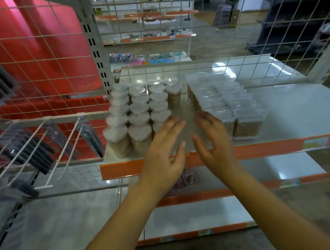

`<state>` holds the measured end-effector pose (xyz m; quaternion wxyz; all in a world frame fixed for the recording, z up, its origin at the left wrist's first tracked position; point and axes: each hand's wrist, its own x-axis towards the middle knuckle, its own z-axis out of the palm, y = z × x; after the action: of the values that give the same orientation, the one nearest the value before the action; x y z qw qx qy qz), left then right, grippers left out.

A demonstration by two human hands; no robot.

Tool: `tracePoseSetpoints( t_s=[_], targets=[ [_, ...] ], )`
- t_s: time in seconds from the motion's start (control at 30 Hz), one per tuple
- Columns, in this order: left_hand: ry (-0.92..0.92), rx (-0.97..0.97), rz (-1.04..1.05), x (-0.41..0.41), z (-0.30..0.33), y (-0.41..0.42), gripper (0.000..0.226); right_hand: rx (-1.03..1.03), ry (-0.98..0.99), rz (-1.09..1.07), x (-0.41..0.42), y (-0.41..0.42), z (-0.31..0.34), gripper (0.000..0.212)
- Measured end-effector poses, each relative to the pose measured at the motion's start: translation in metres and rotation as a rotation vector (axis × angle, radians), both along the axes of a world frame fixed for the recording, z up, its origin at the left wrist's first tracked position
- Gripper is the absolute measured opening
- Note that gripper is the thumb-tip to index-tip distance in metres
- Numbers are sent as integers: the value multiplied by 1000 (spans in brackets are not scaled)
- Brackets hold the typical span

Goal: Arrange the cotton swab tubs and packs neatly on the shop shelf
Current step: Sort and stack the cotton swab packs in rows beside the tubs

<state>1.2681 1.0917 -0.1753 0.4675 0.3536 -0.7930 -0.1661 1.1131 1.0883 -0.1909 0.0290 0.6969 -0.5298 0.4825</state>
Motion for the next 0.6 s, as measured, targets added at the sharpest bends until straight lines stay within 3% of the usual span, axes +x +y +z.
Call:
tracePoseSetpoints(
  t_s=[0.13,0.3,0.47,0.6],
  targets=[
    [140,173,-35,-47,-14,18,44,21,-171,-142,-63,10,-11,48],
    [195,399,99,-92,-31,4,51,94,-279,-262,-128,13,-15,55],
    [262,511,272,-122,-36,-22,50,184,-244,-252,-146,8,-11,35],
    [174,542,381,-132,-38,-34,46,341,-134,-87,-136,8,-18,13]
  ],
)
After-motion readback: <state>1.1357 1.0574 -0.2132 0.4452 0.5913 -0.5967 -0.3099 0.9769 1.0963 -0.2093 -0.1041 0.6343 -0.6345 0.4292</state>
